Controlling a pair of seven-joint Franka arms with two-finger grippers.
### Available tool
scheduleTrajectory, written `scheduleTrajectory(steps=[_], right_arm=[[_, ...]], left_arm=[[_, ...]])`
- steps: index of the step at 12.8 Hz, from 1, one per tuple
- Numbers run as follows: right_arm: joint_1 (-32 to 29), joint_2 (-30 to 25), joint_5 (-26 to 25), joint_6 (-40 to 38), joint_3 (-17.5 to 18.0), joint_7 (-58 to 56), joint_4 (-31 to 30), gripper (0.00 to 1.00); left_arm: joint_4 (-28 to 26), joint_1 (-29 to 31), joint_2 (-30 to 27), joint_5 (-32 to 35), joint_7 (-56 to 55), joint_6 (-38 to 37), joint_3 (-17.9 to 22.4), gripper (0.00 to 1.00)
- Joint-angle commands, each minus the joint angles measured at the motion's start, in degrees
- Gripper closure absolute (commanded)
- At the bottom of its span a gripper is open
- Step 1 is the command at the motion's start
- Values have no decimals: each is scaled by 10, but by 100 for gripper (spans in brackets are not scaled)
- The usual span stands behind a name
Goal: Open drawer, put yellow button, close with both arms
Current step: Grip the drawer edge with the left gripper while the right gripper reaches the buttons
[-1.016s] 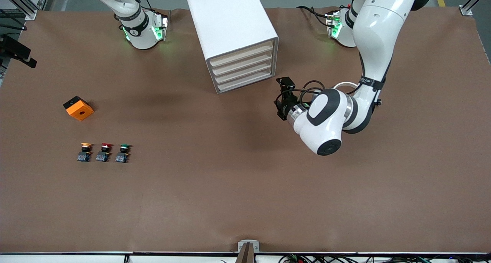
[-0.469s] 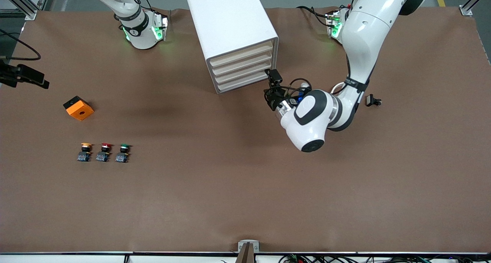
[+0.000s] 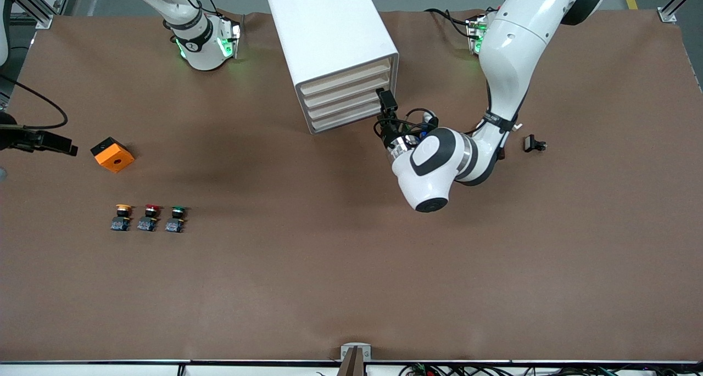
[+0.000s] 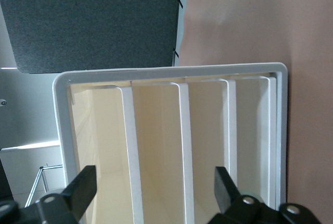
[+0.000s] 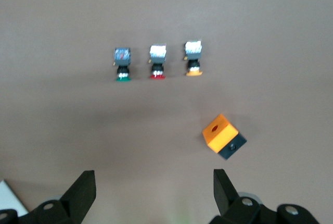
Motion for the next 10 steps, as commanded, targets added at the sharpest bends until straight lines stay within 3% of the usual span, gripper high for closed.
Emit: scheduleTrajectory(steps=[1,3,6,10], right_arm=[[-15,3,-2,38,5,-13,-13,0],[-25,3,-2,101,5,-23,-61,0],[-39,9,-2,245,5,-42,-151,0],[-54,91,12,363,6,-41,-170,0]], left_arm=[[5,-15,14,-39,-14,-7,3,13],[7,-34,22,-57,-16,-6,3,19],[7,-49,26,-65,-17,-1,4,21],[8,-54,25,-83,-19,-1,3,38]])
